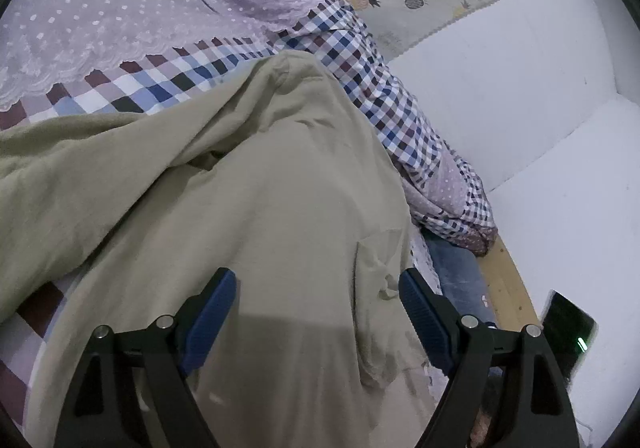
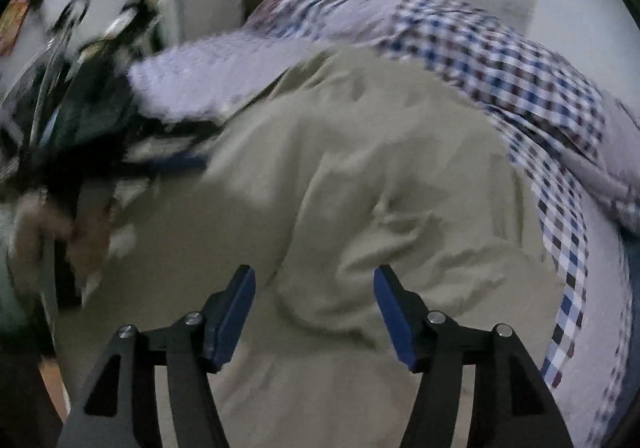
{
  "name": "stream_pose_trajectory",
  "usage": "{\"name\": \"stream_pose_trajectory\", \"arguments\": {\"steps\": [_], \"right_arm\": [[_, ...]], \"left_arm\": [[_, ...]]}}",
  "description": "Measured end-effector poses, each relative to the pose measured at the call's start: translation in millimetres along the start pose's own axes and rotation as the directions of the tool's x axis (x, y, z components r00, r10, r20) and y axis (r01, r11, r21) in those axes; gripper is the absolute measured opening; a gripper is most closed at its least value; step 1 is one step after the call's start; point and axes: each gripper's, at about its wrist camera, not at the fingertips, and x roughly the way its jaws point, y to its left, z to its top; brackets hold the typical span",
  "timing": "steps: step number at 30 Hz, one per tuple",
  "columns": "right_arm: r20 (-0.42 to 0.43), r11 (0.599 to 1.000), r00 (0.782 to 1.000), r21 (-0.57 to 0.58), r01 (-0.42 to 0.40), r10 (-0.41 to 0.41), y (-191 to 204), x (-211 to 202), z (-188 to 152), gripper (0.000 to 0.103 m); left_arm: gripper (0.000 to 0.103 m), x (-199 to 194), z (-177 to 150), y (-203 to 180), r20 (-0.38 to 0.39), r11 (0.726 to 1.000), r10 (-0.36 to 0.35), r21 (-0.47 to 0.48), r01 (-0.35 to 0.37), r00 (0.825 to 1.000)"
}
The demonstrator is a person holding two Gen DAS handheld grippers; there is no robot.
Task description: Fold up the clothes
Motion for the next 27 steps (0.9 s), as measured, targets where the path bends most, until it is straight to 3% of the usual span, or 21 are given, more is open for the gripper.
{"name": "stream_pose_trajectory", "arguments": {"steps": [6,10,16,19,23,25,27], "right_arm": [[-0.007,0.956,1.000,0.292,-0.006,0.008,-56.5,30.9,19.6,0.066],[0.042,0.954,0.998,0.297,-0.051,0.041,-50.2,37.5,47.7,0.066],[-0.059,0.903,0.998,0.429,-0.006,0.034,-64.4,79.1,89.8,0.064],[-0.156,0.902,0.988,0.426,0.067,0.001,-63.2,104.9,98.8,0.045],[-0.226,0.927,0.972,0.346,0.147,-0.069,-57.6,119.3,105.6,0.010],[-0.188,0.941,0.980,0.317,0.120,-0.062,-53.3,106.1,108.6,0.003],[-0.070,0.967,0.997,0.255,-0.014,0.033,-41.2,72.6,114.0,0.003]], "left_arm": [[0.087,-2.7,4.3,6.4,0.002,0.999,-0.016,-0.051,0.016,1.000],[0.087,-5.4,5.2,8.5,0.003,0.997,-0.027,-0.073,0.027,1.000],[0.087,-9.8,10.0,8.5,0.014,0.995,-0.043,-0.090,0.044,0.999],[0.087,-14.1,13.6,9.1,0.022,0.994,-0.053,-0.098,0.054,0.998],[0.087,-22.0,21.0,11.4,0.043,0.990,-0.073,-0.117,0.077,0.996],[0.087,-26.3,24.3,12.6,0.056,0.988,-0.086,-0.126,0.093,0.995],[0.087,-29.7,26.7,13.4,0.066,0.985,-0.100,-0.133,0.108,0.993]]}}
